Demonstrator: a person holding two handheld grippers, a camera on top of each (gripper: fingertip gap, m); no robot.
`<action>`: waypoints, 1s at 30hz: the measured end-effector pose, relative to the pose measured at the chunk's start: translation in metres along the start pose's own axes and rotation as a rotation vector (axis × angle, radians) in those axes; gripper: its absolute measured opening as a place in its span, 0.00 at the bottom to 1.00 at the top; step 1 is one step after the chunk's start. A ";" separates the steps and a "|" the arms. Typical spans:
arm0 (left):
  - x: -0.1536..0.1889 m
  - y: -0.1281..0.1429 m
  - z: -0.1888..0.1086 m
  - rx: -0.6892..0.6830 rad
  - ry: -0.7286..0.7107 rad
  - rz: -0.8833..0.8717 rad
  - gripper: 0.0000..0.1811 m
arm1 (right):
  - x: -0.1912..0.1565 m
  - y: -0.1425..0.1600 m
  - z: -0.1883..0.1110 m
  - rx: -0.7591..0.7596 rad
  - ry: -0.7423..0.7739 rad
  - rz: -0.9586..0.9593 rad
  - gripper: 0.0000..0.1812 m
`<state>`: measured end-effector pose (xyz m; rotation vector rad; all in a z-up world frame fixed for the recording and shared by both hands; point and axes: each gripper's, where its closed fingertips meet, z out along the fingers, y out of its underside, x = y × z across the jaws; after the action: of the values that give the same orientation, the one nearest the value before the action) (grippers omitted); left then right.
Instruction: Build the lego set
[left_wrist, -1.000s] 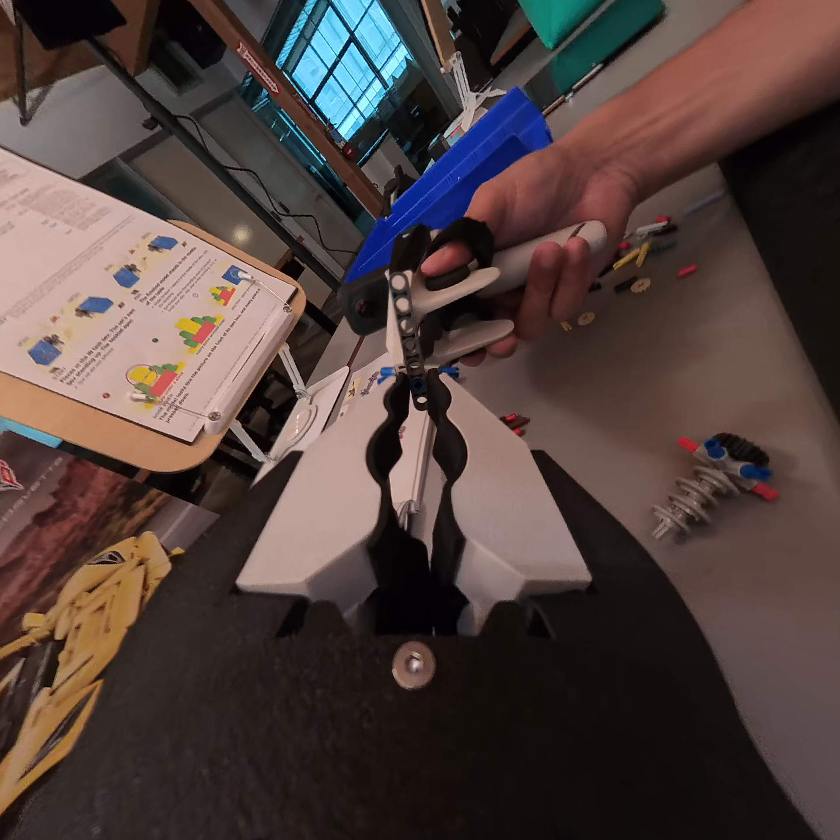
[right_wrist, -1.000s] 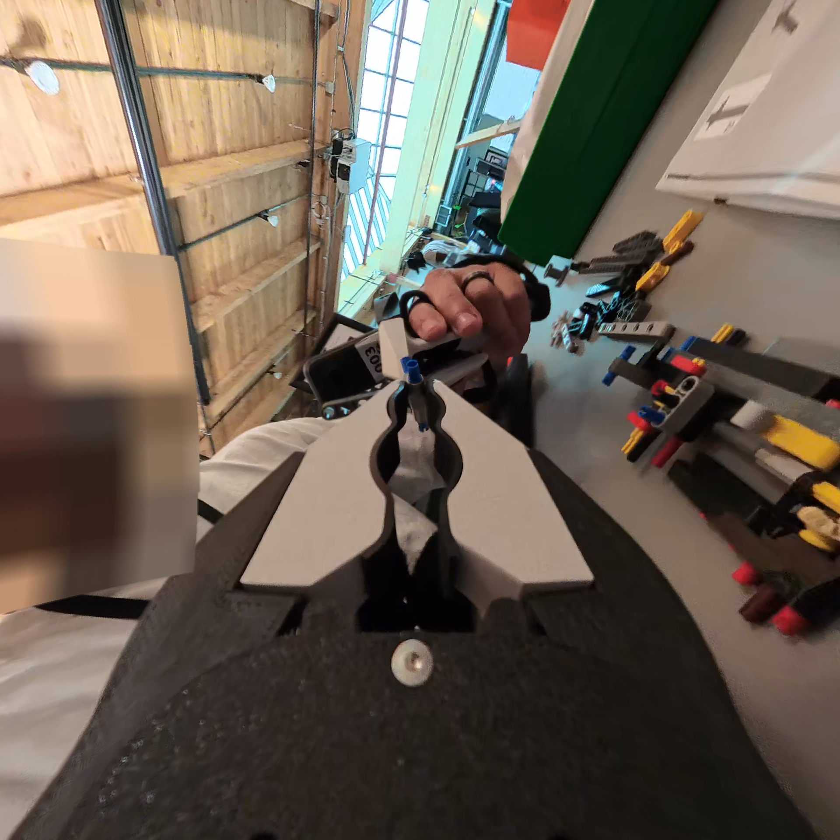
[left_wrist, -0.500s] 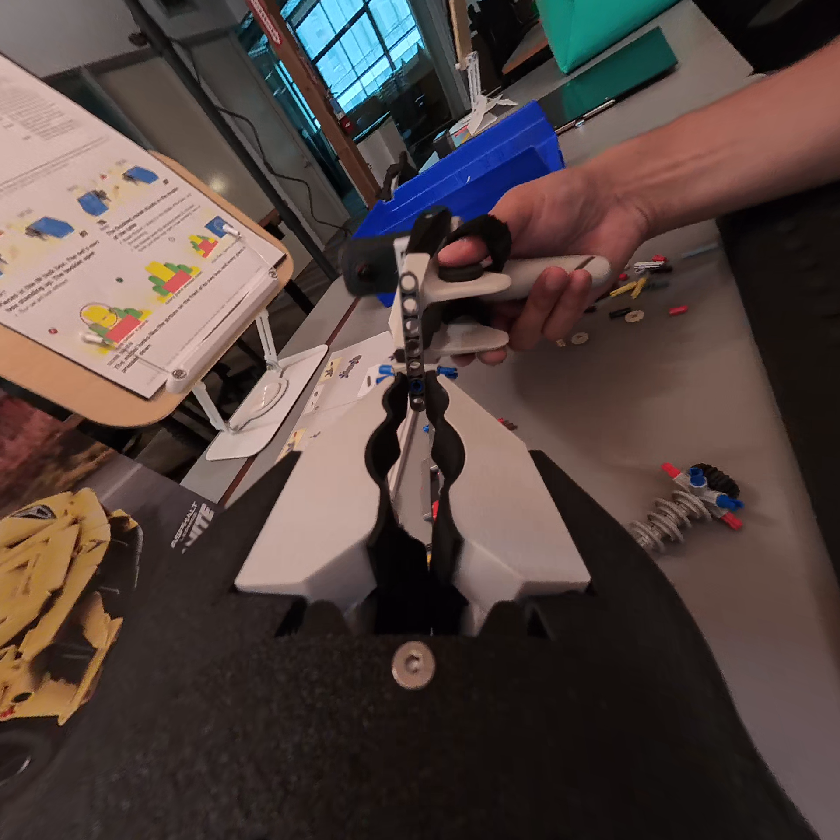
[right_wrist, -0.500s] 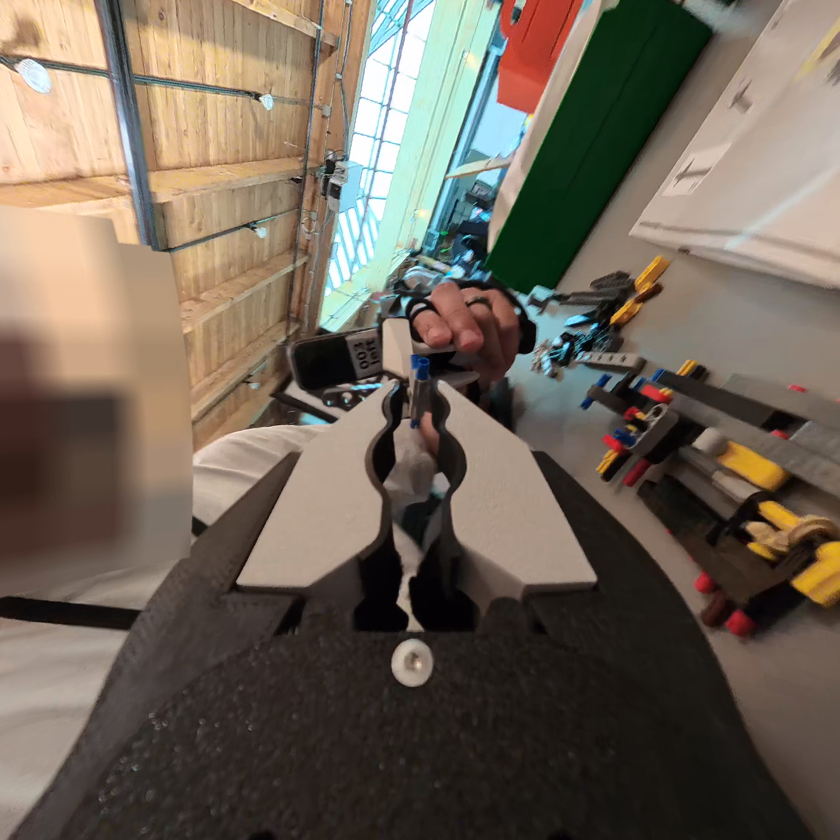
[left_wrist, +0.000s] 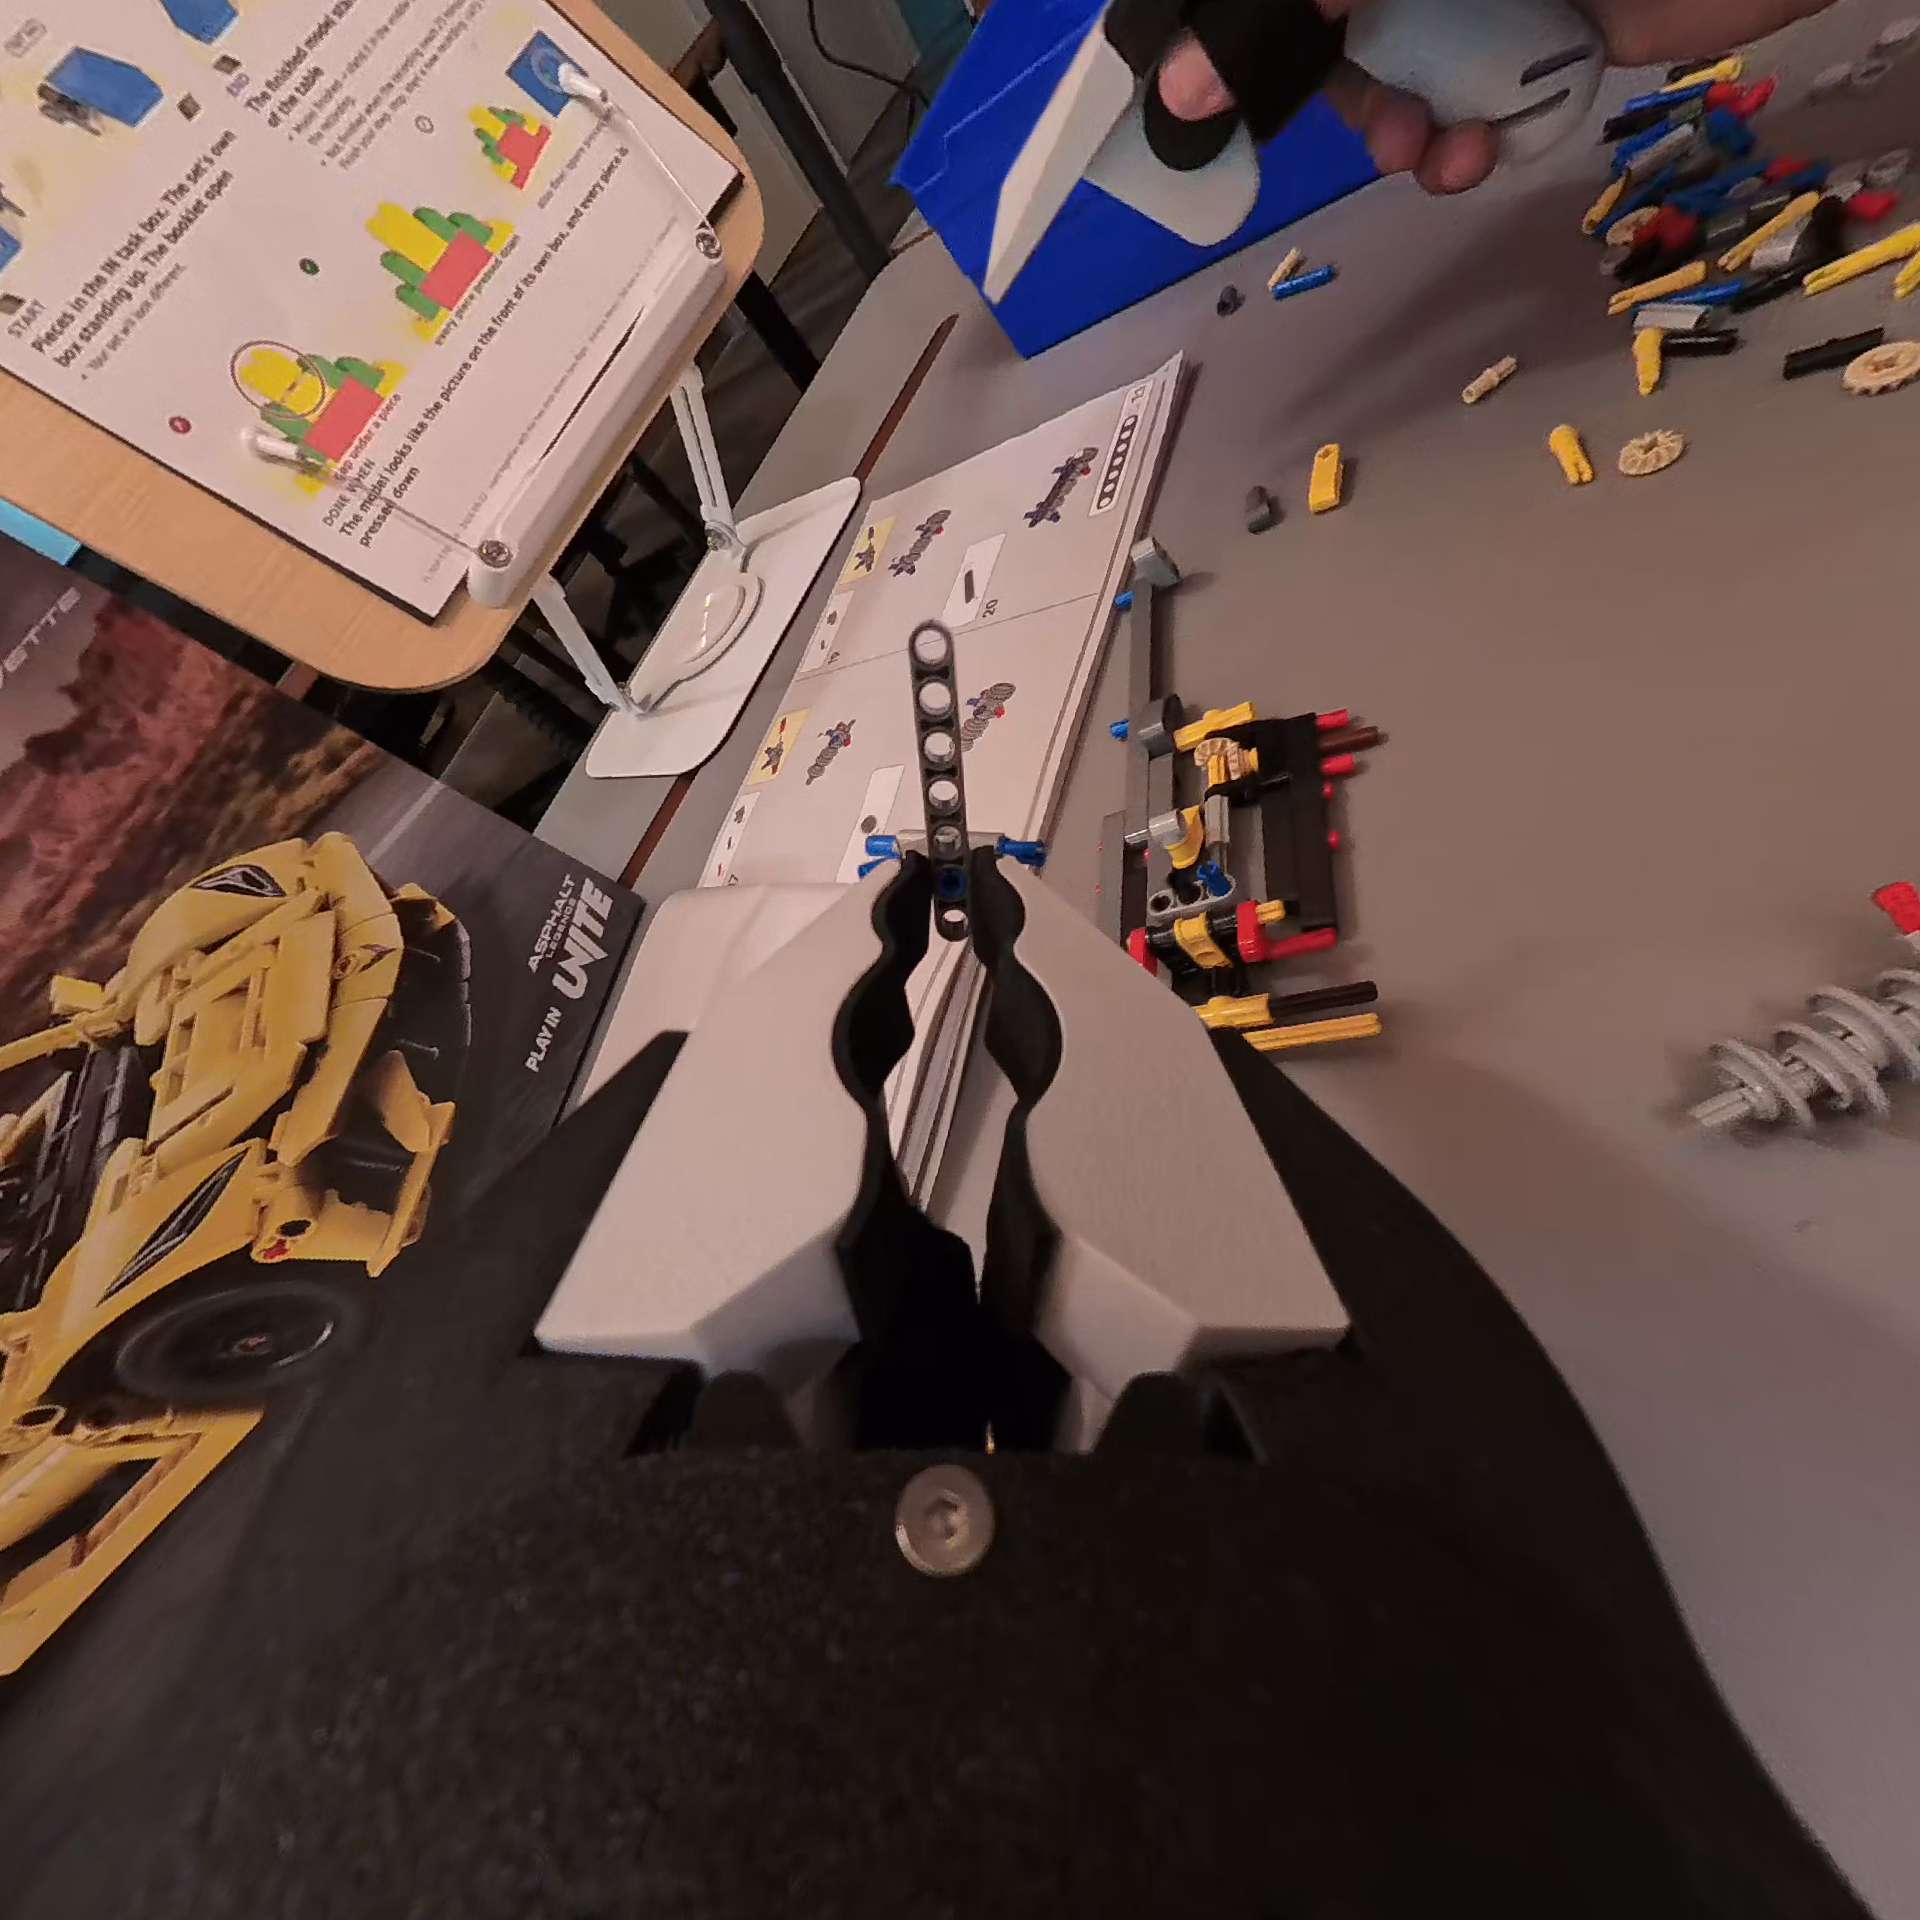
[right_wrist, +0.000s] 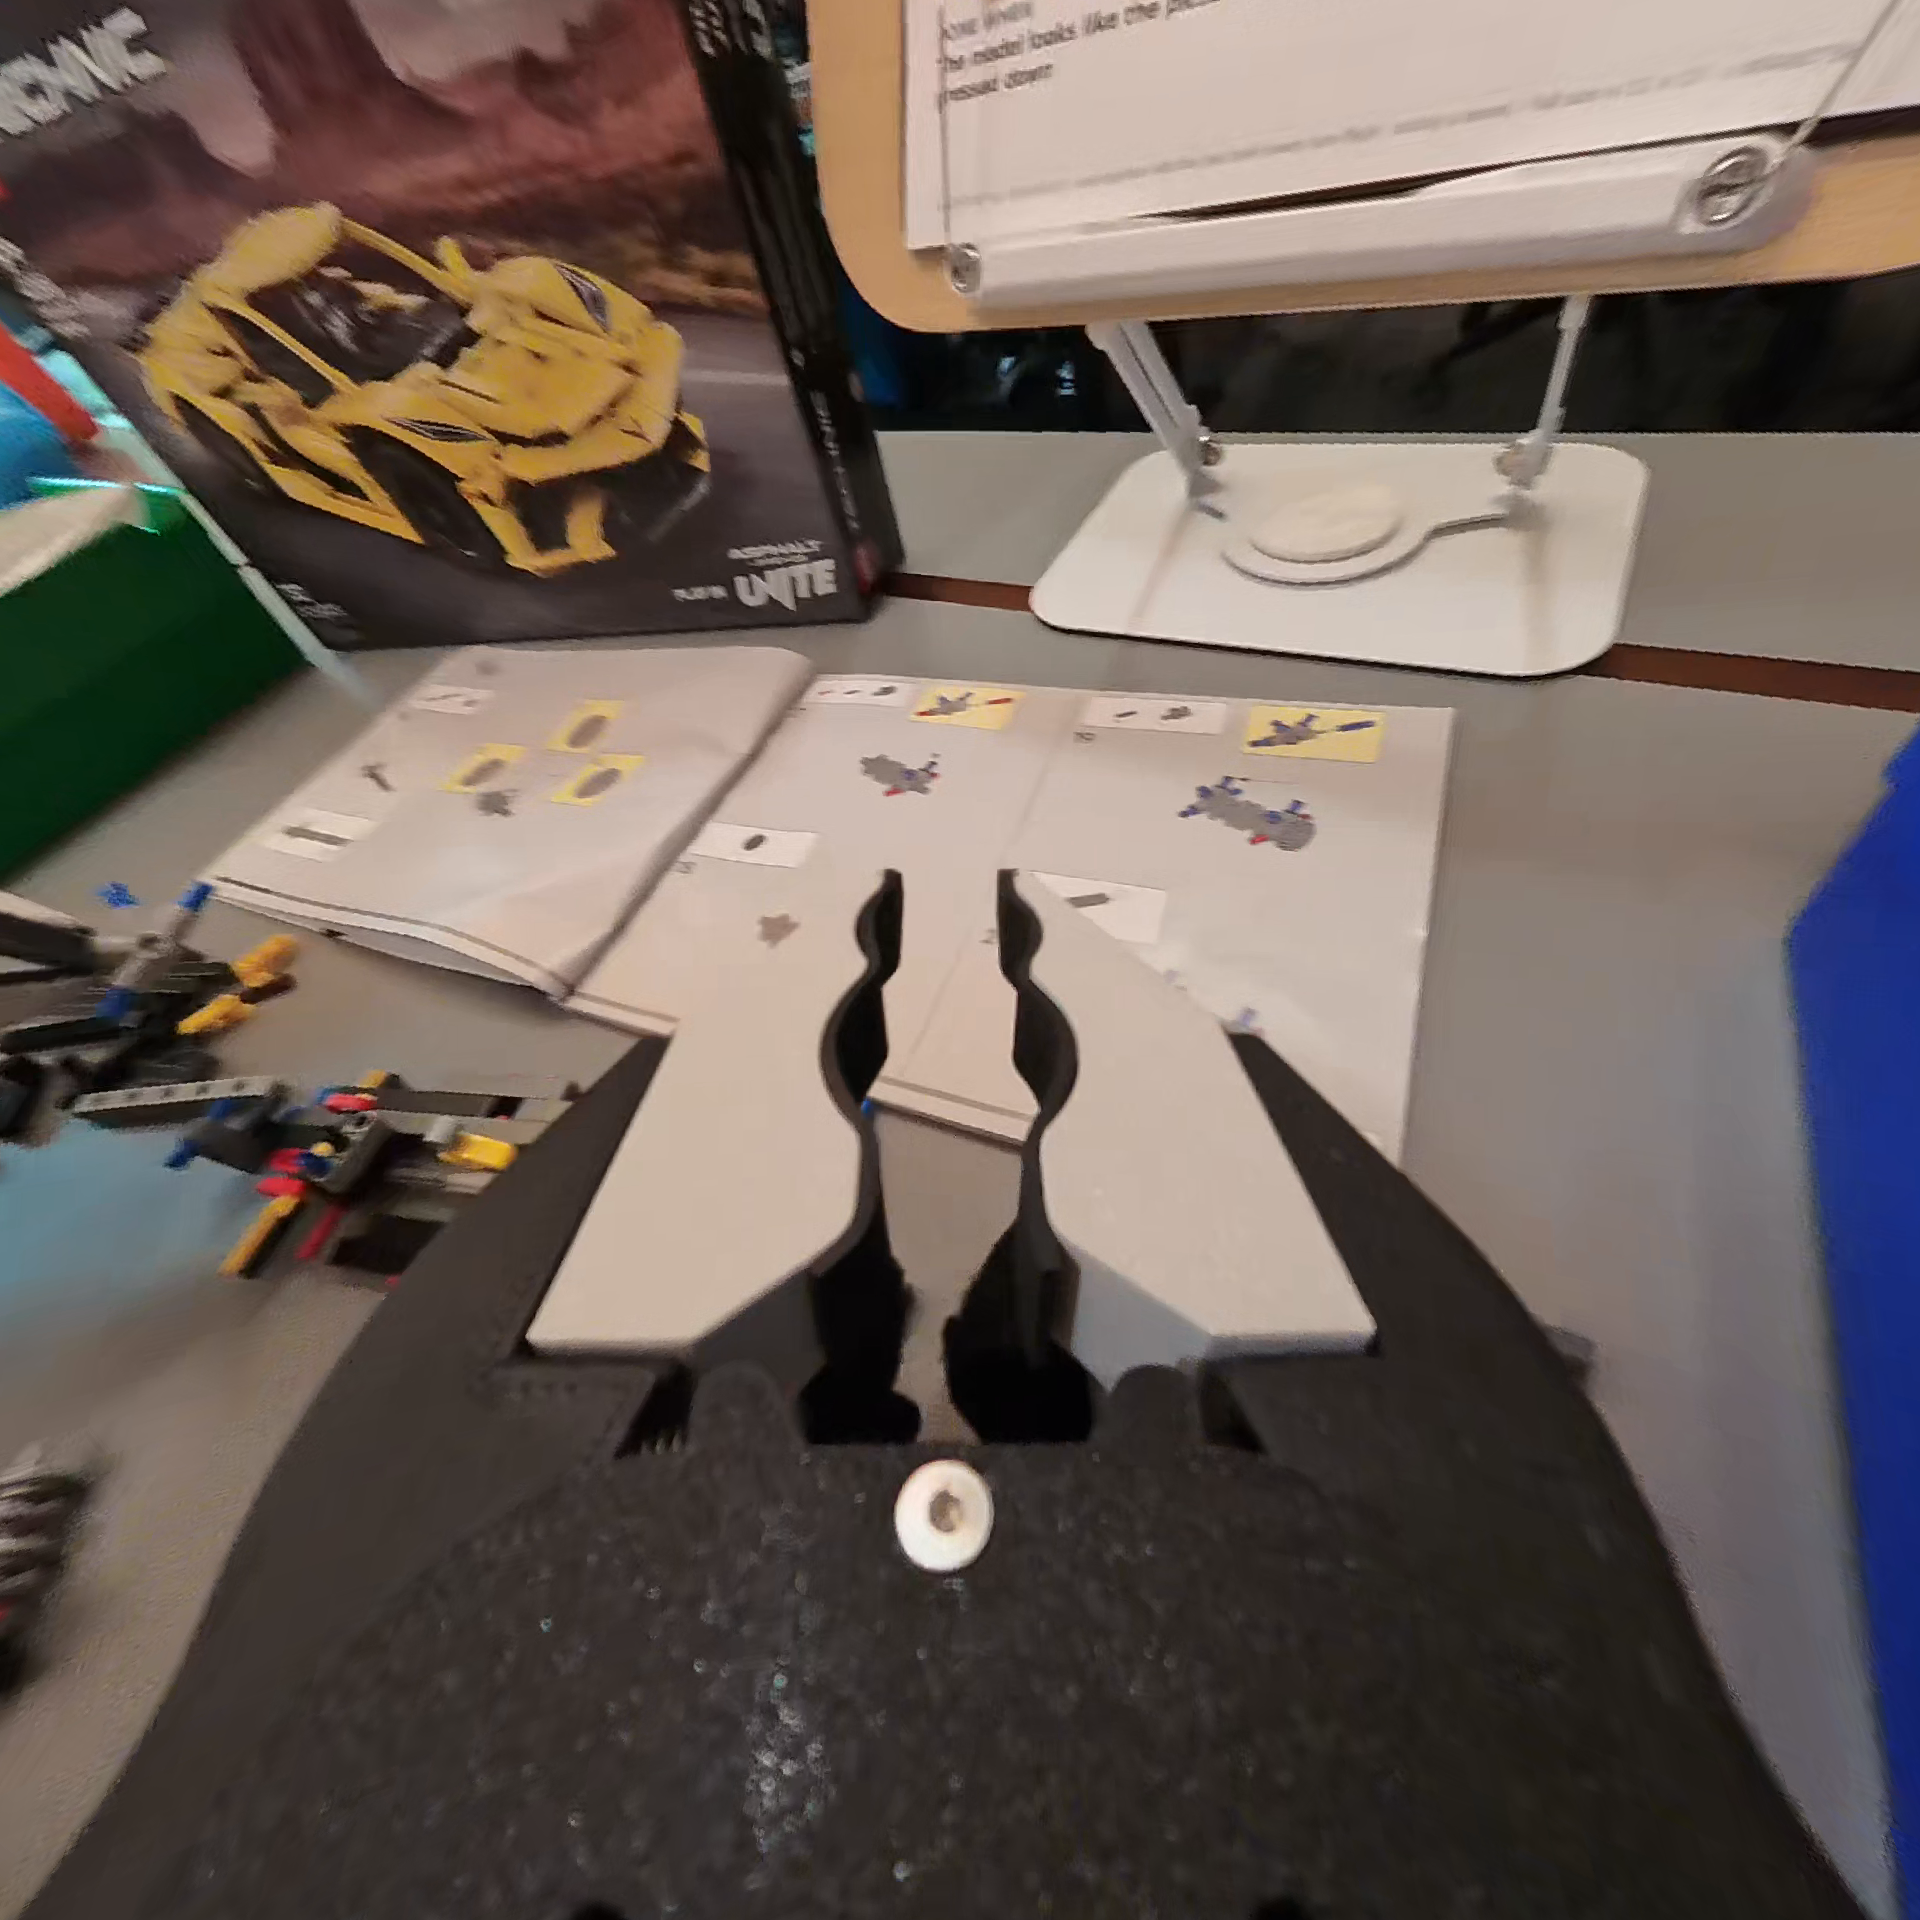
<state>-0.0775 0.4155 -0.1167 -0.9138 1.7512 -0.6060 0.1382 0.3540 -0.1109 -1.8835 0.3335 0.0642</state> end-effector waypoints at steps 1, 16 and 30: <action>-0.001 0.001 0.000 0.002 0.005 -0.014 0.03 | 0.005 0.002 0.000 -0.008 0.035 -0.014 0.09; -0.015 0.020 0.000 -0.010 0.093 -0.278 0.03 | -0.010 0.054 0.020 -0.314 -0.007 -0.160 0.11; -0.020 0.037 0.006 -0.030 0.103 -0.338 0.03 | 0.048 0.063 0.006 -0.395 0.211 -0.132 0.14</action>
<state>-0.0790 0.4536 -0.1356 -1.2312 1.7117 -0.8592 0.1679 0.3313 -0.1808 -2.3064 0.3580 -0.1702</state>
